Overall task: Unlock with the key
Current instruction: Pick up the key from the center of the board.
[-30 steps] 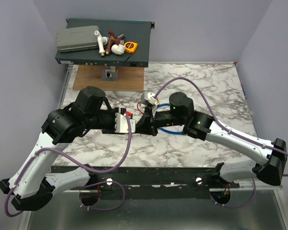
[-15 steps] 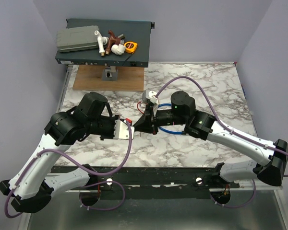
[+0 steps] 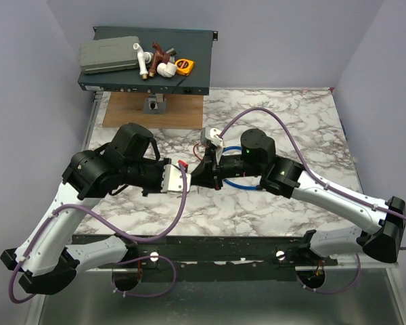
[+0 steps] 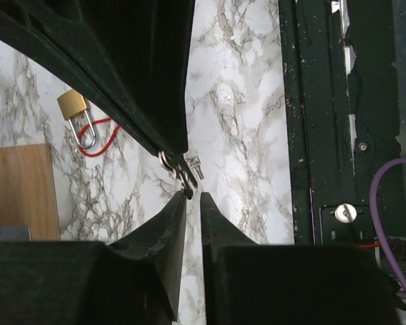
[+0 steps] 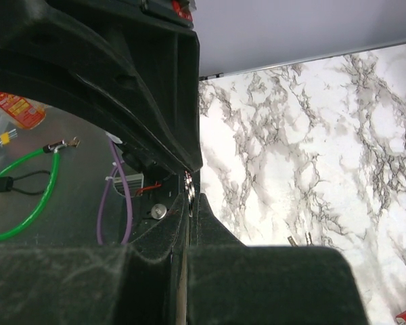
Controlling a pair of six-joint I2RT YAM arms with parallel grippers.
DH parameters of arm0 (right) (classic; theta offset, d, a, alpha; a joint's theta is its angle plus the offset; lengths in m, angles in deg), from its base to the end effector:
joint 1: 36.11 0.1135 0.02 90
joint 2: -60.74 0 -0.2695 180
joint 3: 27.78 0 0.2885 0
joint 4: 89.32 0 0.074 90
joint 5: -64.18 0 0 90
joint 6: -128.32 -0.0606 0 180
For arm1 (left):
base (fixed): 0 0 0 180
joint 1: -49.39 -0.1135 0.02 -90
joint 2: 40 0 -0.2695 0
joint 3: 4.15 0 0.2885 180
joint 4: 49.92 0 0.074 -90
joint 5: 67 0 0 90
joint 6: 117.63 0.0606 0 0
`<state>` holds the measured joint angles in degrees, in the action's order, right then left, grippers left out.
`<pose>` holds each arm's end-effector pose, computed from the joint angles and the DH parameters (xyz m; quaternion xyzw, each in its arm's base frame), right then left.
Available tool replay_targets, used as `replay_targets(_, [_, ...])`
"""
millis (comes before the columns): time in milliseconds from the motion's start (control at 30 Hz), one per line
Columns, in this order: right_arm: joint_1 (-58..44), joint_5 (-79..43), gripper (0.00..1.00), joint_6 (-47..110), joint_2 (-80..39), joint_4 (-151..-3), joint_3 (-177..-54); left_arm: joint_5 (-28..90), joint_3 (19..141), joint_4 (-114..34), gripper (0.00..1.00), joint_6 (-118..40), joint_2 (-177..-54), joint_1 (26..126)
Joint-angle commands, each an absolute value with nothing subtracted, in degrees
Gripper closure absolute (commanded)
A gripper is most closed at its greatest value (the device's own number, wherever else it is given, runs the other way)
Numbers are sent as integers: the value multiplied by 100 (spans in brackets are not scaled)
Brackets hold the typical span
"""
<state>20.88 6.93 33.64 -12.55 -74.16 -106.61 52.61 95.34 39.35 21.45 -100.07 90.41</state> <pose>0.1647 0.3138 0.3786 -0.4864 0.5777 0.5023 0.4212 0.1238 -0.1474 0.4334 0.7046 0.5795 -0.2161 0.3479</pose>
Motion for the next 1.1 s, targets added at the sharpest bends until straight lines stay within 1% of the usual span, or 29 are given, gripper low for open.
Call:
replay_targets(0, [2110, 488, 99, 3476, -1321, -7363, -10847, 5573, 9914, 4270, 91, 2124, -10068, 9080])
replay_targets(133, [2109, 485, 99, 3489, -1367, -7353, -10894, 5603, 9943, 4262, 97, 2076, -10099, 9086])
replay_targets(367, [2106, 522, 99, 3472, -1369, -7363, -10930, 5588, 9913, 4226, 100, 2045, -10169, 9084])
replay_targets(467, [2110, 529, 99, 3463, -1378, -7371, -10939, 5522, 9884, 4180, 100, 2007, -10178, 9086])
replay_targets(500, [2111, 529, 99, 3463, -1383, -7371, -10939, 5458, 9854, 4156, 94, 1988, -10178, 9085])
replay_targets(567, [2109, 539, 99, 3463, -1382, -7363, -10939, 5250, 9763, 4064, 79, 1955, -10167, 9080])
replay_targets(600, [2109, 547, 99, 3463, -1379, -7360, -10939, 5121, 9707, 4017, 75, 1937, -10157, 9085])
replay_targets(800, [2104, 613, 99, 3462, -1409, -7353, -10957, 4915, 9590, 3738, 68, 1817, -10104, 9080])
replay_targets(900, [2105, 620, 99, 3442, -1400, -7386, -10931, 4859, 9564, 3730, 68, 1806, -10141, 9085])
replay_targets(933, [2107, 617, 99, 3446, -1412, -7389, -10930, 4910, 9578, 3752, 71, 1820, -10150, 9085])
replay_targets(967, [2110, 609, 99, 3441, -1416, -7392, -10923, 5011, 9591, 3783, 73, 1833, -10159, 9090])
replay_targets(1000, [2109, 588, 99, 3439, -1414, -7401, -10915, 5109, 9634, 3835, 78, 1834, -10176, 9086])
replay_targets(1067, [2103, 495, 99, 3446, -1405, -7426, -10892, 5341, 9770, 4007, 90, 1834, -10249, 9091])
